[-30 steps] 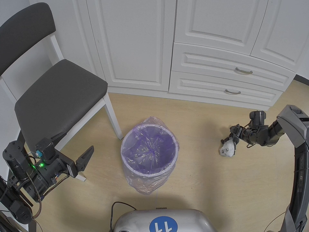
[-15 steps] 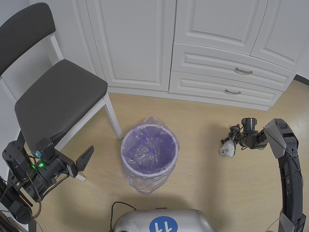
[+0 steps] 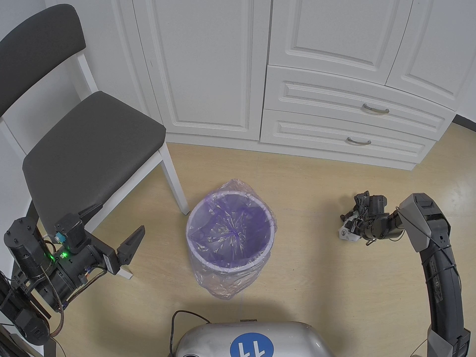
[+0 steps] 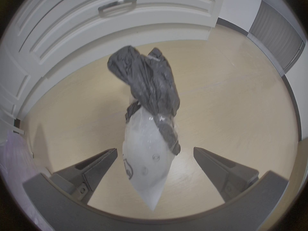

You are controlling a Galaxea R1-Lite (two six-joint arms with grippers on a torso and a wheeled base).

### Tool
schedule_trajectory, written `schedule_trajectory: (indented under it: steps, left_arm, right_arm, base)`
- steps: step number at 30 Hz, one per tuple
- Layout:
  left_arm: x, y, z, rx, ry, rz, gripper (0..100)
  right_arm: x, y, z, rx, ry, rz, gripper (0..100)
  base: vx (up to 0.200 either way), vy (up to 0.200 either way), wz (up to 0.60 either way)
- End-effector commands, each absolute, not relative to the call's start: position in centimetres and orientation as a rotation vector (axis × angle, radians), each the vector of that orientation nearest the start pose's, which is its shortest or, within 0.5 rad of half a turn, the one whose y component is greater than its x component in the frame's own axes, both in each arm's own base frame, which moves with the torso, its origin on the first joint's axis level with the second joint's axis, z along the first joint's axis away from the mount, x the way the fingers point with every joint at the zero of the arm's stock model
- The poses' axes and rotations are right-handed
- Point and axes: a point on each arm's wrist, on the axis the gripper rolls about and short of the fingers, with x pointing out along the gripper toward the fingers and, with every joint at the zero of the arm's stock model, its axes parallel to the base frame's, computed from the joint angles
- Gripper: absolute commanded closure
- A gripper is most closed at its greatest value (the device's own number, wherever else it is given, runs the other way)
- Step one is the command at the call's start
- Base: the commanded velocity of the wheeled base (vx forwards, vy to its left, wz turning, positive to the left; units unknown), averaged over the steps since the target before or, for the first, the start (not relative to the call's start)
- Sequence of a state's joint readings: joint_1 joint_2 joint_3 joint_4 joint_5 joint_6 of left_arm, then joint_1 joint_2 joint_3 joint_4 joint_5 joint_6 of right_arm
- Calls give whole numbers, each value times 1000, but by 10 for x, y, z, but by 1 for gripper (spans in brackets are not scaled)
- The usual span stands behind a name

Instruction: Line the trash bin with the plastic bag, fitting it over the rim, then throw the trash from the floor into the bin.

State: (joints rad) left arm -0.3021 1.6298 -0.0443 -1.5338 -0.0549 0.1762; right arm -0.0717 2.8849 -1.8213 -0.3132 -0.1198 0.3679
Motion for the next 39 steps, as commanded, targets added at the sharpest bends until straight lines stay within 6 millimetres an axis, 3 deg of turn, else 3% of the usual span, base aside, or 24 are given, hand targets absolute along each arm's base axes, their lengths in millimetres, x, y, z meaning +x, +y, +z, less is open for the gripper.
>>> schedule_trajectory:
  steps: [1,7,11,15,22,39]
  left_arm:
    - [183,-59,119,184,18,-362,0]
    - [181,-59,117,214,23,-370,0]
    - [180,-59,117,215,21,-368,0]
    - [180,-59,117,232,18,-369,0]
    - [176,-58,121,240,-7,-369,0]
    - [171,-56,129,251,-51,-364,0]
  right_arm:
    - [513,-30,-112,320,755,-308,0]
    - [519,-19,-119,260,781,-270,0]
    - [524,-25,-120,247,799,-277,0]
    - [520,-35,-137,201,858,-274,0]
    - [519,-35,-141,182,859,-268,0]
    - [530,-34,-143,203,673,-255,0]
  base:
    - [0,0,0]
    - [0,0,0]
    - [0,0,0]
    - [0,0,0]
    - [0,0,0]
    - [0,0,0]
